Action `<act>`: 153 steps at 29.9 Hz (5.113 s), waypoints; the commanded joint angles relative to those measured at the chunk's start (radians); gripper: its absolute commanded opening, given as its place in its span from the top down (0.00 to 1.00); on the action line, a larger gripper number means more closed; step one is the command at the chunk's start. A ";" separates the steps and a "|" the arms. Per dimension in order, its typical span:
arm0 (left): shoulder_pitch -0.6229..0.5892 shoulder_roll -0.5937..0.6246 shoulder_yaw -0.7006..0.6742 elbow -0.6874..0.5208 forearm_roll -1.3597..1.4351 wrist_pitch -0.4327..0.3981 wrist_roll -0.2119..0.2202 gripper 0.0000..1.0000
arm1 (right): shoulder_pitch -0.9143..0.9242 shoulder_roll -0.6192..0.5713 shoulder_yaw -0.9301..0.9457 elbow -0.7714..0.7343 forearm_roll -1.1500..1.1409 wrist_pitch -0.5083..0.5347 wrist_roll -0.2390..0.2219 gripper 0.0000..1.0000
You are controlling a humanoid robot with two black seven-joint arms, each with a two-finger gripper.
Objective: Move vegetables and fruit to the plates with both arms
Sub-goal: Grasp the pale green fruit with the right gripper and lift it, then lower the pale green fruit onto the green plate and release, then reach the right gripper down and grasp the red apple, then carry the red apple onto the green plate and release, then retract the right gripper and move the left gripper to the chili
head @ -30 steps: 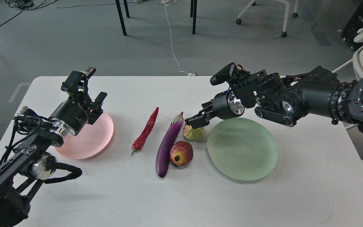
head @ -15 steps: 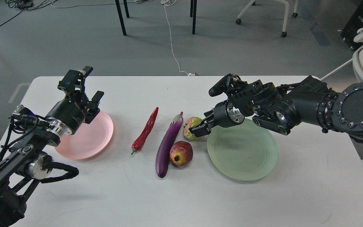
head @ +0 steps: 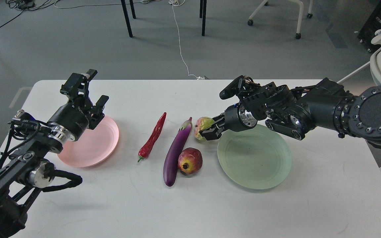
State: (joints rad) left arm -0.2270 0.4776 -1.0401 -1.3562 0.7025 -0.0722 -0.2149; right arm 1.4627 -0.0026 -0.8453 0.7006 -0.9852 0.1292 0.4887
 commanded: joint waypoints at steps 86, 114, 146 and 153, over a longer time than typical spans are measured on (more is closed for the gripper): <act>0.012 0.058 -0.012 -0.063 0.000 -0.001 0.000 0.00 | 0.034 0.003 -0.037 0.263 0.088 -0.075 0.000 0.61; 0.002 0.058 -0.011 -0.072 0.000 -0.008 0.002 0.00 | 0.148 -0.424 -0.083 0.531 -0.105 -0.080 0.000 0.18; -0.448 0.110 0.540 0.014 1.106 -0.149 -0.031 0.01 | -0.878 -0.709 1.222 0.548 0.833 0.061 0.000 0.06; -0.595 0.041 0.761 0.241 1.183 -0.146 -0.017 0.04 | -1.004 -0.746 1.339 0.560 0.839 0.110 0.000 0.06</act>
State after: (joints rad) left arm -0.7779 0.5633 -0.3474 -1.2002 1.8726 -0.2209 -0.2343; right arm 0.4906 -0.7410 0.4640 1.2582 -0.1453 0.2330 0.4885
